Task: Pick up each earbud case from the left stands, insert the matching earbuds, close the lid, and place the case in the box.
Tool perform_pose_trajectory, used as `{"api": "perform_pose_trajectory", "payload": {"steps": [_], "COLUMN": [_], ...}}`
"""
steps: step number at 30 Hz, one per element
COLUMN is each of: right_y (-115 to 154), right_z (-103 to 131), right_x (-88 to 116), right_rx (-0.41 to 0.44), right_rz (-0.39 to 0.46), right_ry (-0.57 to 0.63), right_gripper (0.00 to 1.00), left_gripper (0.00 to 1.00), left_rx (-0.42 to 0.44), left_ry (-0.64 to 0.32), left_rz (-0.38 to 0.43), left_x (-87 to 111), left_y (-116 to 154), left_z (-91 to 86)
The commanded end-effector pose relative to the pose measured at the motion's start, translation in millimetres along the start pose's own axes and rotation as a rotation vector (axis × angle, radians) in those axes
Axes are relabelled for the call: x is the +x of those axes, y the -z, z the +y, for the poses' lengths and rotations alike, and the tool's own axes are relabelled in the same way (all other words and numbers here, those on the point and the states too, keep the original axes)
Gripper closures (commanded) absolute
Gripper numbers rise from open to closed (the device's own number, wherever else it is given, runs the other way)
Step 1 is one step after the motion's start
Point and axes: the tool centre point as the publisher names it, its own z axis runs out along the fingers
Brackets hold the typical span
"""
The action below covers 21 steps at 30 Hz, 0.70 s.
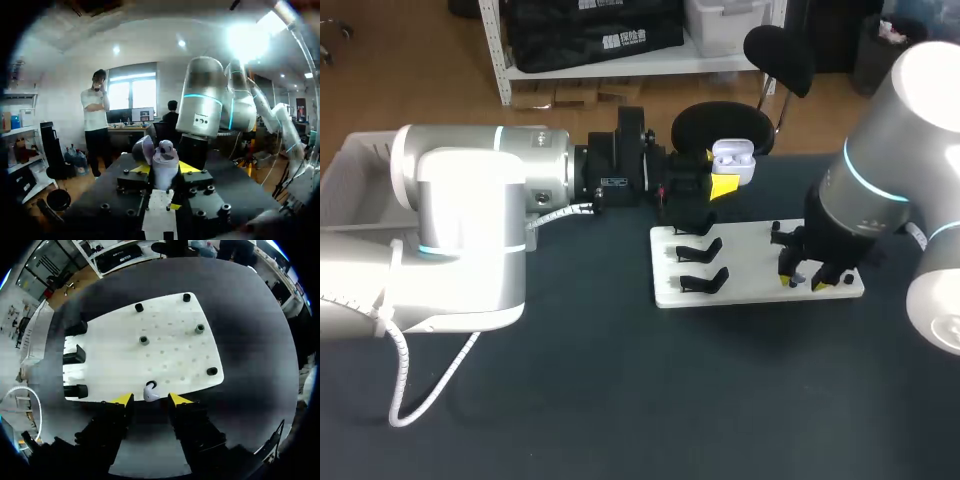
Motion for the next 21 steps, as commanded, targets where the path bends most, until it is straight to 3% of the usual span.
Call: {"api": "perform_pose_trajectory", "payload": {"steps": [1,9,12,21], "right_y": [-1.5,-3.8,-4.8,-5.2], "right_z": [-3.2,-4.7,-3.9,-1.5], "right_x": [4.6,3.8,2.4,1.0], "right_rx": [-0.004,-0.005,-0.006,-0.012], "right_rz": [-0.003,0.001,0.001,0.003], "right_ry": [0.003,0.015,0.019,0.027], "right_gripper": [0.58,0.59,0.69,0.69], "left_gripper": [1.0,1.0,1.0,1.0], "left_rx": [-0.005,-0.005,-0.005,-0.005], "left_ry": [-0.003,-0.003,-0.003,-0.003], "left_rz": [-0.007,-0.007,-0.007,-0.007], "left_x": [1.3,1.3,1.3,1.3], "left_y": [0.0,0.0,0.0,0.0], "left_z": [-0.8,-0.8,-0.8,-0.8]}}
